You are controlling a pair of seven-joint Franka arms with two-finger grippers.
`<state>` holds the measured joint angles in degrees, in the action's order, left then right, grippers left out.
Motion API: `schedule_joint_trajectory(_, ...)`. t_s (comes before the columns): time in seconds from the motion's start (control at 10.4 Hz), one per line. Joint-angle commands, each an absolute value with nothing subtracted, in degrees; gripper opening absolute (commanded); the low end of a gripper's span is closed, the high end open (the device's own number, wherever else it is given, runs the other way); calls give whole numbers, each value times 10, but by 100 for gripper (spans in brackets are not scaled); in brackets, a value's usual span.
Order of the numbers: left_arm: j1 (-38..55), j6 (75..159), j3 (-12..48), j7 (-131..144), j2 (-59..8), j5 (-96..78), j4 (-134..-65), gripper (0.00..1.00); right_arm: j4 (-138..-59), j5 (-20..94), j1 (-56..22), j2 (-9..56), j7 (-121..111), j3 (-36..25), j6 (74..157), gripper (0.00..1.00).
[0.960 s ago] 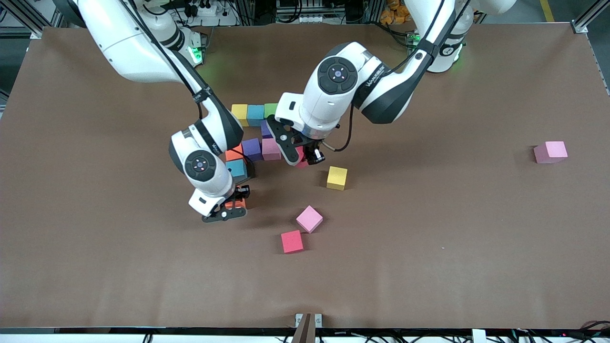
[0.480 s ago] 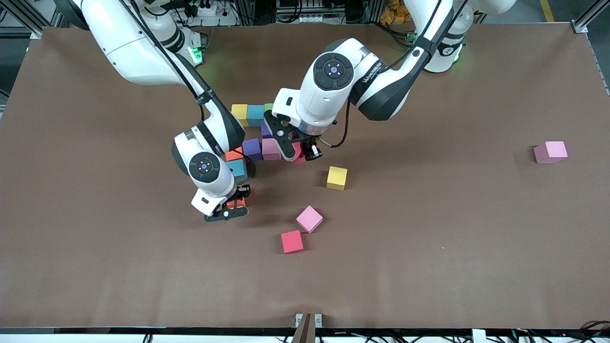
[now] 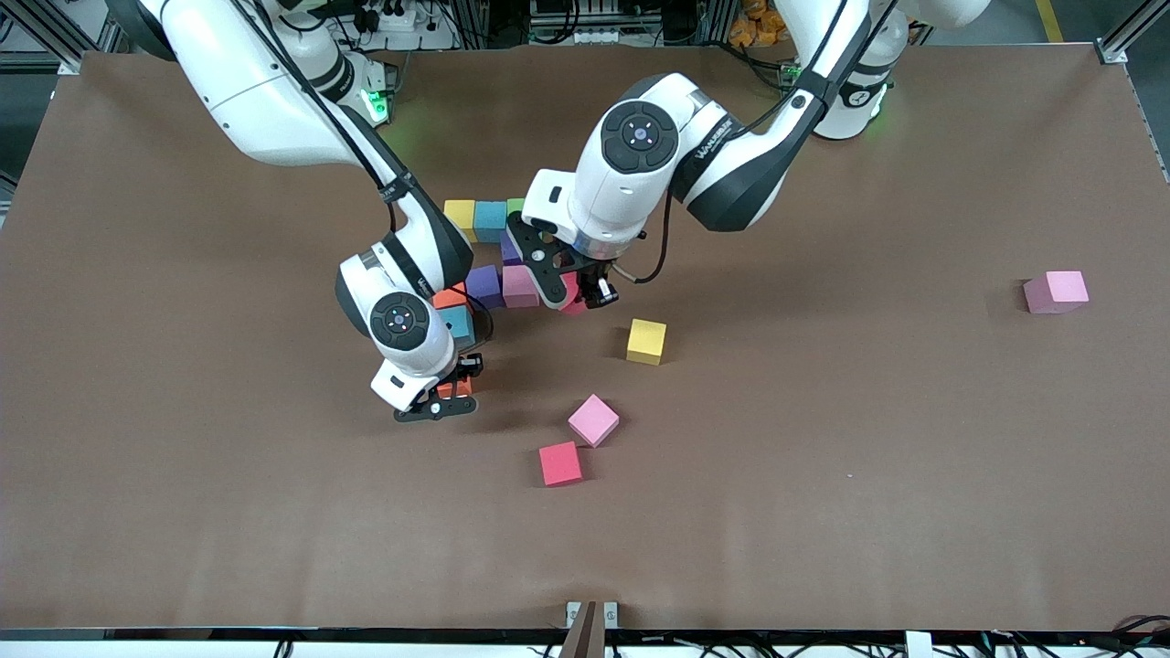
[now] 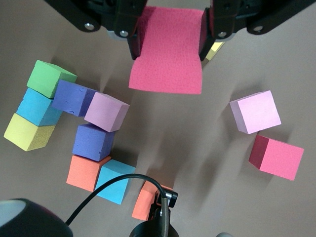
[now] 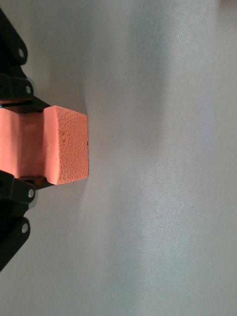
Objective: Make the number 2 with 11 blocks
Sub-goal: 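Carry the orange block to the figure while the left gripper holds red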
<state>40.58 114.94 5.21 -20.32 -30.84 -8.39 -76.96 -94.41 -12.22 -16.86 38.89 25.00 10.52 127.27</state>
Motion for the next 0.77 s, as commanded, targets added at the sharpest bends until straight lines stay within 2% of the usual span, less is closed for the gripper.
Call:
schedule_joint_trajectory(0.0, 404, 1143, 54, -215, -289, -74, -788, 2, -963, -127, -178, 381, 274, 105, 1280, 0)
schedule_joint_trajectory(0.67, 404, 1143, 54, -215, -289, -73, -788, 2, -1000, -124, -178, 360, 275, 112, 1289, 0)
